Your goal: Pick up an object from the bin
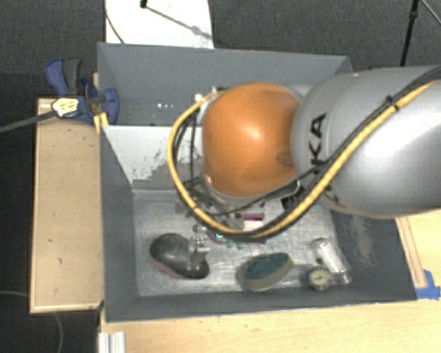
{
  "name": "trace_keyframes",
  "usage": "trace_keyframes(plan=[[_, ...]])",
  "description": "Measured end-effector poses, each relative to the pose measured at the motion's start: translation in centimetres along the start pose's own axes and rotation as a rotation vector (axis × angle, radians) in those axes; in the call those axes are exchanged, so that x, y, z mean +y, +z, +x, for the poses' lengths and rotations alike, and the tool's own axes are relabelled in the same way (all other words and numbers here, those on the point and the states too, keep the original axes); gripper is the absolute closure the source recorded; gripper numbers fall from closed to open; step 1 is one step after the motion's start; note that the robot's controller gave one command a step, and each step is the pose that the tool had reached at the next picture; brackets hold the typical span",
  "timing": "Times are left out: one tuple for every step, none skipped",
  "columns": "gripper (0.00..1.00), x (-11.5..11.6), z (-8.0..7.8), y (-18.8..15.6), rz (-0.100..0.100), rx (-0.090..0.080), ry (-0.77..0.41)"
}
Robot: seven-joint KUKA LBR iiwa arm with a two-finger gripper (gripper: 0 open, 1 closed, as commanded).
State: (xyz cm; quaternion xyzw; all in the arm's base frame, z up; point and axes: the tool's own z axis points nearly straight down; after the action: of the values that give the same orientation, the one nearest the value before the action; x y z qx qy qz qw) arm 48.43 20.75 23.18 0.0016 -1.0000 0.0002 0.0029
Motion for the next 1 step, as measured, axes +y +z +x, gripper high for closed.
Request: trace_keyframes(plan=[[0.00, 1.53, -3.74, 15.85, 0.001, -0.001, -0.107]])
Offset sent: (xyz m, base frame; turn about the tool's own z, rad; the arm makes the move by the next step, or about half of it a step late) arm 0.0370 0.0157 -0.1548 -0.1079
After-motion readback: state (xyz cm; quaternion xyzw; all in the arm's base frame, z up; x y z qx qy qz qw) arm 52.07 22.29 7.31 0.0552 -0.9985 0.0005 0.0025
